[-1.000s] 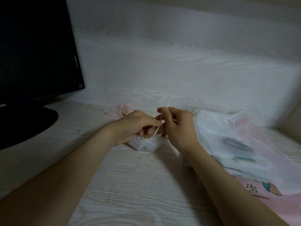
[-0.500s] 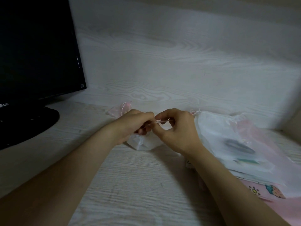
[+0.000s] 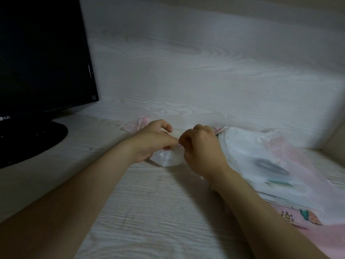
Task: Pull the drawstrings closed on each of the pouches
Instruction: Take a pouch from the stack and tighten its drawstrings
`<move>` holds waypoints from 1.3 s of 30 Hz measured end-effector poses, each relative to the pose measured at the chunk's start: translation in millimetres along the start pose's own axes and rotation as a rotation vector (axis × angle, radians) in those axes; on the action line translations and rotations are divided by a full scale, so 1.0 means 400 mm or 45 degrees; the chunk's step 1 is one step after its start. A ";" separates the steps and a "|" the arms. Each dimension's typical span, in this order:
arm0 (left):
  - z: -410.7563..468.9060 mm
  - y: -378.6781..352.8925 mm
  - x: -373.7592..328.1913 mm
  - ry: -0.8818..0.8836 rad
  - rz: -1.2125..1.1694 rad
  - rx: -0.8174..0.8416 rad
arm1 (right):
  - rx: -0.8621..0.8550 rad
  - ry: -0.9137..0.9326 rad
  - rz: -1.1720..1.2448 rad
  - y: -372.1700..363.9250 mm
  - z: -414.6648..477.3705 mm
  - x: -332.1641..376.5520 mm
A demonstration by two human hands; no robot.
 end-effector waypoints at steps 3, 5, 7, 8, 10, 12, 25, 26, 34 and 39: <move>0.003 0.013 0.002 -0.246 0.069 -0.147 | 0.037 -0.309 0.469 0.006 0.004 -0.009; 0.004 0.022 0.000 -0.417 0.192 -0.280 | 0.068 -0.469 0.750 0.009 0.004 -0.009; 0.001 0.022 -0.004 -0.542 0.267 -0.343 | 0.085 -0.616 0.933 0.009 0.000 -0.006; -0.004 0.018 -0.008 -0.568 0.261 -0.346 | 0.076 -0.679 0.989 0.012 -0.003 -0.007; -0.008 0.012 -0.013 -0.593 0.260 -0.328 | 0.036 -0.774 1.065 0.018 -0.008 -0.011; -0.009 0.001 -0.013 -0.582 0.278 -0.254 | 0.011 -0.821 1.141 0.023 -0.011 -0.016; 0.002 0.030 -0.034 -0.189 -0.528 -0.166 | -0.135 -0.828 1.109 0.003 -0.008 -0.021; 0.000 0.031 -0.037 -0.183 -0.658 -0.102 | -0.132 -0.805 1.099 0.001 -0.007 -0.017; 0.016 0.047 -0.032 -0.065 -1.135 -0.077 | 0.050 -0.468 0.725 0.003 0.000 -0.004; 0.025 0.071 -0.022 -0.110 -0.820 -0.324 | 0.057 -0.397 0.463 -0.006 -0.003 -0.014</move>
Point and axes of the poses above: each hand's wrist, its own z-axis towards the middle knuckle, its own y-axis out of the back of the hand, x = y × z, the point moved 3 cm from there along z, towards the middle knuckle, and after that the axes turned 7 degrees about y, right-handed, at the moved point
